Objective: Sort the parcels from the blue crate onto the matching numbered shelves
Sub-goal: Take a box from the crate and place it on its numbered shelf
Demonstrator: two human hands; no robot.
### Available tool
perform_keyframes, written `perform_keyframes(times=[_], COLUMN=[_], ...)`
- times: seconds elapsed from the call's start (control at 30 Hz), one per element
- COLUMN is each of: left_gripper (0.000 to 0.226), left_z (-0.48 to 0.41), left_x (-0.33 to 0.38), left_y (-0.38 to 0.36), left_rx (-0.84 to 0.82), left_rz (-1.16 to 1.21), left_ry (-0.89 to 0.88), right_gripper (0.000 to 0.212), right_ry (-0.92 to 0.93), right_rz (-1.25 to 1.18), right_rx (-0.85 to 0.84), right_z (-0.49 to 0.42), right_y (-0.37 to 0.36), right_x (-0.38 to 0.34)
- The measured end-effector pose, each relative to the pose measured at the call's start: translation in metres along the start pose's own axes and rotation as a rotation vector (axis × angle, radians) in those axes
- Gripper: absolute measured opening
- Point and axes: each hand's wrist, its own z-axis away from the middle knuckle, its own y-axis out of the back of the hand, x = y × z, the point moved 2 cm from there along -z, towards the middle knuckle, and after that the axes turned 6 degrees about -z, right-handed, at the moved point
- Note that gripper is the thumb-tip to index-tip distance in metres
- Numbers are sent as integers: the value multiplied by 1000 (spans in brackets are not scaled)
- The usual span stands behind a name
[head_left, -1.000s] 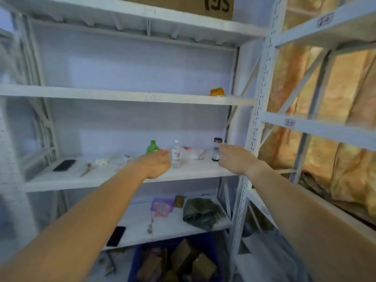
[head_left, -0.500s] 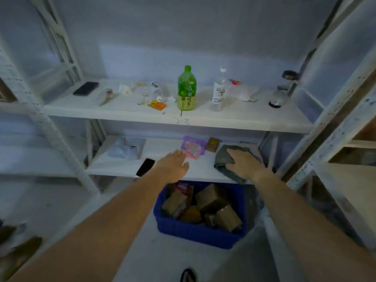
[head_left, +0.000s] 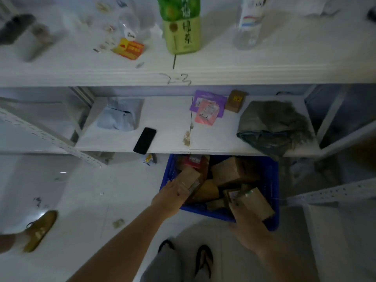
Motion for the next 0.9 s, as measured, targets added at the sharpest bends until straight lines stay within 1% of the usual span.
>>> perform_keyframes(times=[0.07, 0.1, 0.13, 0.2, 0.27, 0.33, 0.4, 0.47, 0.53, 0.63, 0.73, 0.8, 0.87, 0.9], left_gripper=[92, 102, 108, 110, 113, 120, 127, 134, 138, 134, 129, 130, 134, 135], left_z=[-57, -97, -130, -172, -222, -276, -325, -365, -381, -398, -395, -382, -364, -352], left_x=[-13, -30, -40, -40, -51, -64, -79, -95, -106, -122, -128, -123, -114, -108], left_y=[-45, -83, -113, -136, -160, -178, -195, -219, -231, -242, -238, -230, -224, -219], left_rx=[-49, -52, -52, -52, -24, 75, 152, 119, 79, 146, 201, 177, 100, 38], left_rz=[125, 187, 212, 214, 117, -1, -44, -93, -186, -257, -166, -35, 209, 368], left_ry=[29, 49, 84, 91, 80, 83, 95, 134, 159, 136, 93, 67, 49, 38], right_gripper=[67, 67, 68, 69, 69, 68, 69, 71, 72, 71, 70, 70, 75, 80], right_ry=[-34, -47, -53, -29, -6, -3, -22, -37, -55, -89, -88, -175, -296, -350], right_rz=[4, -10, -25, -55, -78, -95, -109, -123, -119, -124, -193, -313, -531, -700], right_rx=[-95, -130, -157, -163, -163, -154, -134, -117, -123, -155, -156, -120, -81, -58], right_z=[-39, -62, -86, -140, -193, -246, -289, -325, -340, -358, -356, -348, -335, -327], right_y=[-24, -35, -49, -77, -105, -131, -152, -177, -189, -209, -218, -211, -195, -185], right_x=[9, 12, 14, 17, 23, 37, 52, 71, 82, 95, 98, 94, 84, 78])
